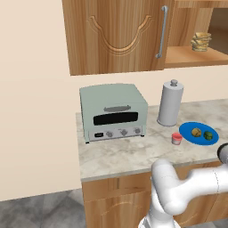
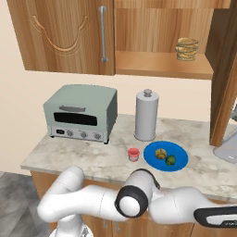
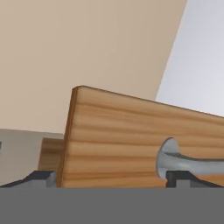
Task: Pick the avocado and bread from the counter and place them on the plate. Then pick the jam from the cabinet and place it next to the plate. Lastly close the cabinet door.
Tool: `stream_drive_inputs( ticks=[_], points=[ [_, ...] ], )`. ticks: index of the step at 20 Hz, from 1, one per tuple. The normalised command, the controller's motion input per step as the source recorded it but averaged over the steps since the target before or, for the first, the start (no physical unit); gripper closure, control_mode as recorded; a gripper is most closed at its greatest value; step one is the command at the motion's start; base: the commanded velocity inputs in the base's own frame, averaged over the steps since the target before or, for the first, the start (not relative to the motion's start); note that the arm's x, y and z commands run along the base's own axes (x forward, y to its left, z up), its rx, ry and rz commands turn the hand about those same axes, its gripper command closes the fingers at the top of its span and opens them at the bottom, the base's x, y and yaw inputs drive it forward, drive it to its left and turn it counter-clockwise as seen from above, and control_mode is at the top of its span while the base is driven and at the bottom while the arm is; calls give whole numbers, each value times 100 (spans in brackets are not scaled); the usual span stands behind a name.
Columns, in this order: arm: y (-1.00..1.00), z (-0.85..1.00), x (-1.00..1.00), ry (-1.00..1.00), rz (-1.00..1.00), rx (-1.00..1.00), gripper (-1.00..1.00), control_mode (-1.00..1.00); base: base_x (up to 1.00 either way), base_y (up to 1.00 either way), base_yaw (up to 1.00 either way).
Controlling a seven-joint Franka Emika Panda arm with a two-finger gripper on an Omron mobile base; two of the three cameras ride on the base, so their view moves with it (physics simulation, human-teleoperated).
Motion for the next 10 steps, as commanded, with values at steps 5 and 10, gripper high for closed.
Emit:
stream_drive_inputs(
  ticks=[5, 10],
  points=[
    [-6, 22, -1, 16, 0, -21, -100, -100, 0, 0, 0],
    [-5, 26, 3, 29, -3, -15, -100, -100, 0, 0, 0]
  ],
)
